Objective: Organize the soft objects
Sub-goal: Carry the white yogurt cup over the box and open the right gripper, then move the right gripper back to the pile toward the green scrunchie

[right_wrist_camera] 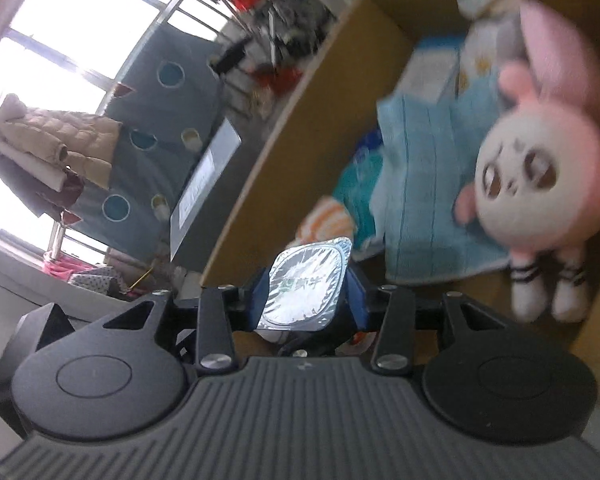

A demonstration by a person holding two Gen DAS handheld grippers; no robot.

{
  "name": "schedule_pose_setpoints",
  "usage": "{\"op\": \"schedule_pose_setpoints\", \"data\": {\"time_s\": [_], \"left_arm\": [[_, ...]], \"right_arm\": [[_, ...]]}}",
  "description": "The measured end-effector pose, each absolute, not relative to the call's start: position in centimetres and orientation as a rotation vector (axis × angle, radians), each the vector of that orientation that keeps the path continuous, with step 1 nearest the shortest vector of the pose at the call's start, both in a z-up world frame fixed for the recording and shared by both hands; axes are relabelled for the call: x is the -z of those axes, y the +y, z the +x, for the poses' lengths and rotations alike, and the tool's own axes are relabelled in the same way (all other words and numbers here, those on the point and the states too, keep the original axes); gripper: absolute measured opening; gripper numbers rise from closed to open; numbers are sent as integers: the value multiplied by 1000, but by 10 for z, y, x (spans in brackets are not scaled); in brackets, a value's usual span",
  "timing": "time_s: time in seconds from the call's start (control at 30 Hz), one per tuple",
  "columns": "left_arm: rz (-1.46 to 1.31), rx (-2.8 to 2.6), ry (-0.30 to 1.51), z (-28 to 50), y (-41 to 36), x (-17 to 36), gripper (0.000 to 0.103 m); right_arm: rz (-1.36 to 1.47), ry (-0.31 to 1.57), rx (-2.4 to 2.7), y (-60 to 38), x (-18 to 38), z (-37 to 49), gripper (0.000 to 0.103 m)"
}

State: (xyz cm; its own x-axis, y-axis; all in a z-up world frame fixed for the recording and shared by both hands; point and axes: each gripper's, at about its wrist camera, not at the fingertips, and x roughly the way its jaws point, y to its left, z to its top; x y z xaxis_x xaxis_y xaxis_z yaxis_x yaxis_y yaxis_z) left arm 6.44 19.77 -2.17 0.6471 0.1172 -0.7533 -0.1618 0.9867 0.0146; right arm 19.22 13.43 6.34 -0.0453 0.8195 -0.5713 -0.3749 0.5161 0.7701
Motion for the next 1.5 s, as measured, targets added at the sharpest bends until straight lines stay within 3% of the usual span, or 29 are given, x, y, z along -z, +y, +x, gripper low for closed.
{"op": "schedule_pose_setpoints", "data": {"time_s": [0.27,0.37,0.43,0.5,0.8,0.97,1.2,1.4,1.5], "left_arm": [[-54,-133,926,70,206,32,63],[-25,-147,873,64,202,22,80],[7,-158,836,56,199,11,85],[30,-164,806,52,197,3,87],[20,-184,652,25,184,-38,87],[13,-68,507,14,143,-56,90],[79,258,366,16,42,-58,94],[150,496,432,39,-46,-23,94],[202,554,473,51,-84,2,94]], "right_arm": [[431,1380,-960,150,-27,196,45],[430,1398,-956,153,-22,197,52],[421,1389,-959,153,-23,195,56],[429,1386,-953,153,-25,195,61],[480,1277,-997,124,-61,195,67],[584,1078,-1062,51,-107,180,82],[628,792,-837,-120,-139,134,84],[714,589,-508,-256,-134,84,89],[748,584,-404,-290,-110,72,89]]}}
